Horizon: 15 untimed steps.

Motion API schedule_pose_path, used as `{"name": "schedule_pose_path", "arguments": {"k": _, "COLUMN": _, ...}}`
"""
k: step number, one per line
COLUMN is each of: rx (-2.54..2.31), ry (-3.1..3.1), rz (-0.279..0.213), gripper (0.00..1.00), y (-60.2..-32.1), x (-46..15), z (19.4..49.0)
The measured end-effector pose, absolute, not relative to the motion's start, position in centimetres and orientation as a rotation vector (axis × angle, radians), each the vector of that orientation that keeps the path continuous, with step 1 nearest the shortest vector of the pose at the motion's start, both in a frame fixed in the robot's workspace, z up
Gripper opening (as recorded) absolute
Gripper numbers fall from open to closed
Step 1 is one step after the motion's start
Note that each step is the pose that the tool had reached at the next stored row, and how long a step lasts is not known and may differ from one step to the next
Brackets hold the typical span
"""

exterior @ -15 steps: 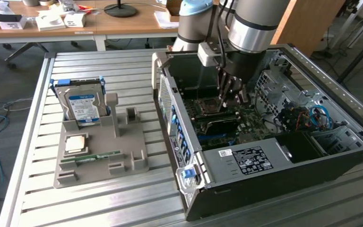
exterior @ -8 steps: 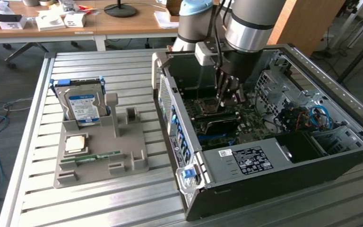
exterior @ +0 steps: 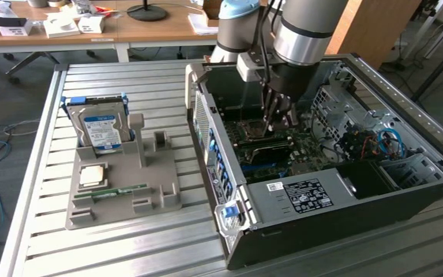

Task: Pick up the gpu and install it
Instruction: 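Press down on the gpu until it lock into place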

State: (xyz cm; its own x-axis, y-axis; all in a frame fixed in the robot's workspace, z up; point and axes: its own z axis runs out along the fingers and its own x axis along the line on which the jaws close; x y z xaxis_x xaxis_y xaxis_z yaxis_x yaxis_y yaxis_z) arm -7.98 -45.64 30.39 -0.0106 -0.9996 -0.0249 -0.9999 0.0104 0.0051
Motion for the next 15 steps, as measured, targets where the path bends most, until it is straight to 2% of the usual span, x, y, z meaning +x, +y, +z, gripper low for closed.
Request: {"name": "schedule_pose_path", "arguments": {"k": 15, "rx": -2.2, "ry": 2.223, "rz": 0.033, "gripper": 0.11, "y": -45.6, "x": -8.2, "z": 29.3}}
